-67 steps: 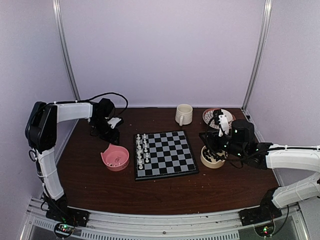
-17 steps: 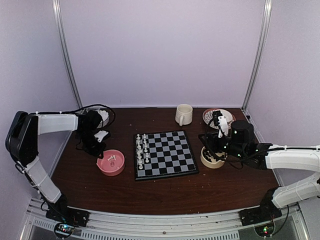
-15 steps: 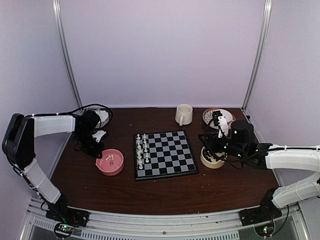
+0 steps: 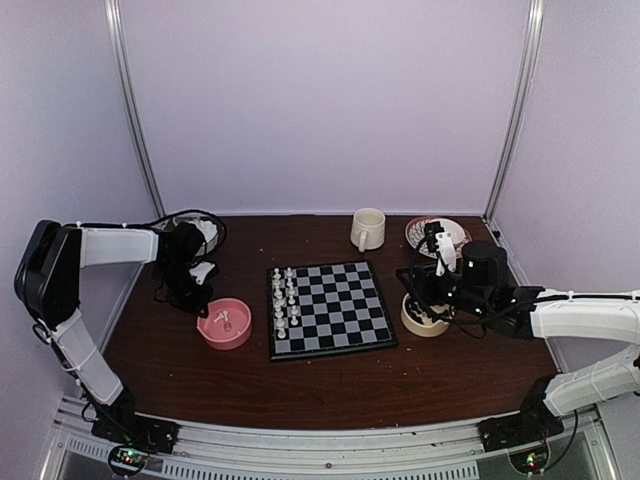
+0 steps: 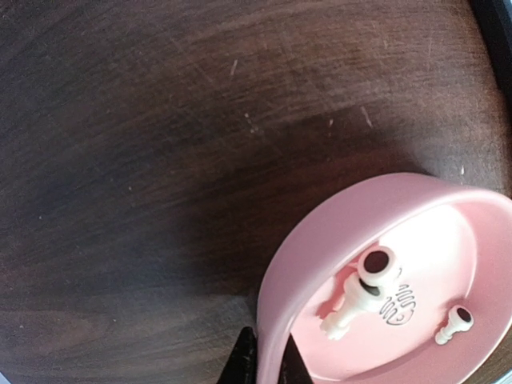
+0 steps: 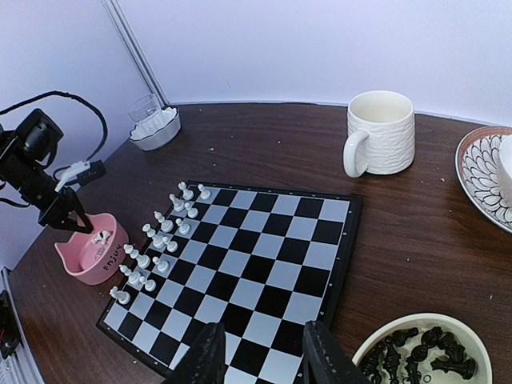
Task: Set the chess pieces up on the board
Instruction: Adjust the storage box at the center of the board, then pick up the rook from the storage box.
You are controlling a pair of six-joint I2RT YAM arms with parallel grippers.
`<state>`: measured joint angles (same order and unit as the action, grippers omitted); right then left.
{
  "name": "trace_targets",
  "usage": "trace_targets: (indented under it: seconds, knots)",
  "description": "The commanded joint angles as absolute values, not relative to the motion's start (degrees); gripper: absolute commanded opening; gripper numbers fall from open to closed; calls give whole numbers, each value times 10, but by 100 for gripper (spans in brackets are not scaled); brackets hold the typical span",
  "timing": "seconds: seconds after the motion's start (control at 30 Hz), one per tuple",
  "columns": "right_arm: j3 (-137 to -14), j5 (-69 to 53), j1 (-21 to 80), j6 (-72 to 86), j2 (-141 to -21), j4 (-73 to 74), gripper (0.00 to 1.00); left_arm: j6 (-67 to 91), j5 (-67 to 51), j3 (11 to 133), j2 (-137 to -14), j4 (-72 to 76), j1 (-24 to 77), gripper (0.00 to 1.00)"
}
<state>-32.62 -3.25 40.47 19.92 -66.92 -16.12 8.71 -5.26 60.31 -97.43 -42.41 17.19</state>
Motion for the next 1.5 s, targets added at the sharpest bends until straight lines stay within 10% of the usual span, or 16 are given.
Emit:
trace_targets:
  seconds: [0.0, 0.17, 0.4, 0.87, 1.47]
  knots:
    - [-326, -35, 401, 203, -671, -166, 35, 86, -61, 626, -987, -420, 168, 10]
    - [-328, -35, 401, 201, -667, -162, 36, 92, -51, 634, -961, -413, 169, 38]
    - [-330, -37, 401, 201, -669, -161, 36, 94, 22, 633, -879, -411, 201, 49]
    - [-332, -40, 401, 201, -675, -161, 36, 108, 62, 560, -801, -378, 290, 31]
    - [-333, -40, 401, 200, -677, -161, 36, 106, 97, 593, -951, -367, 298, 34]
